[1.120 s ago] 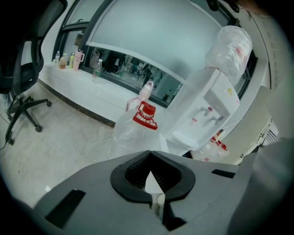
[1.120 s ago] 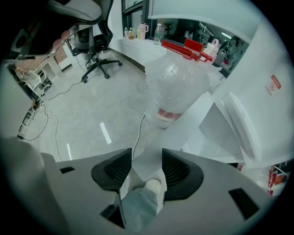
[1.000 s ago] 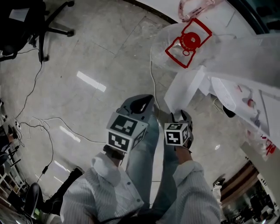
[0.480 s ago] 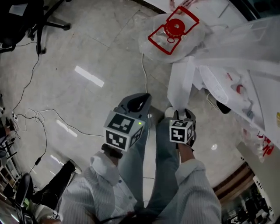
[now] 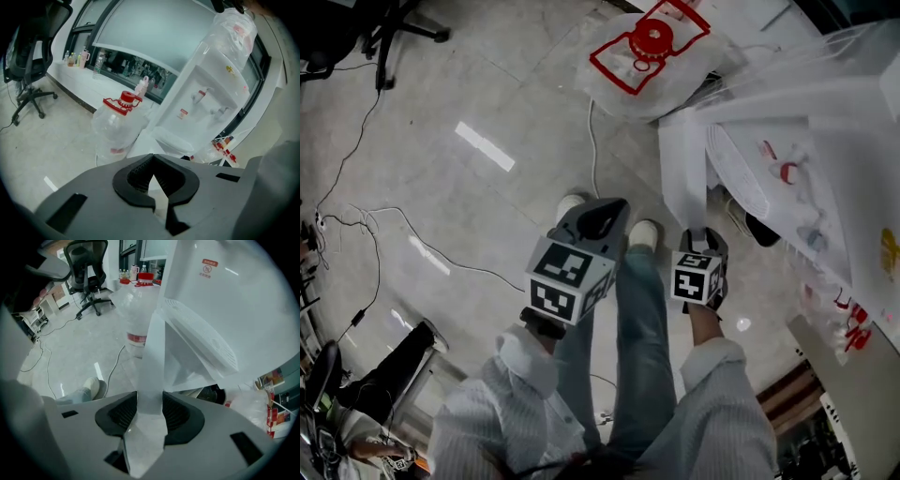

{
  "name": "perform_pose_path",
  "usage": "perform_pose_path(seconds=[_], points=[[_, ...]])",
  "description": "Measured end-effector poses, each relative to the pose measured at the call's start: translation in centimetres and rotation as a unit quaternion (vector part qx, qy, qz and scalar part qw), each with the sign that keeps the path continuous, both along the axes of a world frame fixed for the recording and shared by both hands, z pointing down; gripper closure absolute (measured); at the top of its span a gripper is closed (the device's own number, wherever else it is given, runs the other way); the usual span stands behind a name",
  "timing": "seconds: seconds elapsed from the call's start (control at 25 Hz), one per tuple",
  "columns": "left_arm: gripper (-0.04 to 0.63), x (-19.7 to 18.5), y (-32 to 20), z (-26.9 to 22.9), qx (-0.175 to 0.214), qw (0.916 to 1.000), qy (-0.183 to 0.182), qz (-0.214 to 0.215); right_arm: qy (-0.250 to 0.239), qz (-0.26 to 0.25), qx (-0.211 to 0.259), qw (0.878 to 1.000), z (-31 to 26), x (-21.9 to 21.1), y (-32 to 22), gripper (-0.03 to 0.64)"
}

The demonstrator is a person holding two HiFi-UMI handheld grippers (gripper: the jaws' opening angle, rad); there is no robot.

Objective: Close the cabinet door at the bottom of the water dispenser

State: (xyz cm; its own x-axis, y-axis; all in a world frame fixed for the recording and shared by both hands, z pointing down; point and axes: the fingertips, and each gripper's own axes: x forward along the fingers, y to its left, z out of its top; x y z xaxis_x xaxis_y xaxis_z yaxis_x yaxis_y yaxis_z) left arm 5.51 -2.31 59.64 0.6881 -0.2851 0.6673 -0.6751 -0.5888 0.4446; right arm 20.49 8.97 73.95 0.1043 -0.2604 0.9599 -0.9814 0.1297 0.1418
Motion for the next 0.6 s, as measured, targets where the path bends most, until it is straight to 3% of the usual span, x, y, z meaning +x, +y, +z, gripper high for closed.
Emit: perform_pose_path(seconds=[0.6], points=[[0.586,3.9,1.8,1.1,-0.006,0.9997,-0.005,-0.022,-0.004,0.117,0.009,0.993,1.8,9.7,0.9,0.446]])
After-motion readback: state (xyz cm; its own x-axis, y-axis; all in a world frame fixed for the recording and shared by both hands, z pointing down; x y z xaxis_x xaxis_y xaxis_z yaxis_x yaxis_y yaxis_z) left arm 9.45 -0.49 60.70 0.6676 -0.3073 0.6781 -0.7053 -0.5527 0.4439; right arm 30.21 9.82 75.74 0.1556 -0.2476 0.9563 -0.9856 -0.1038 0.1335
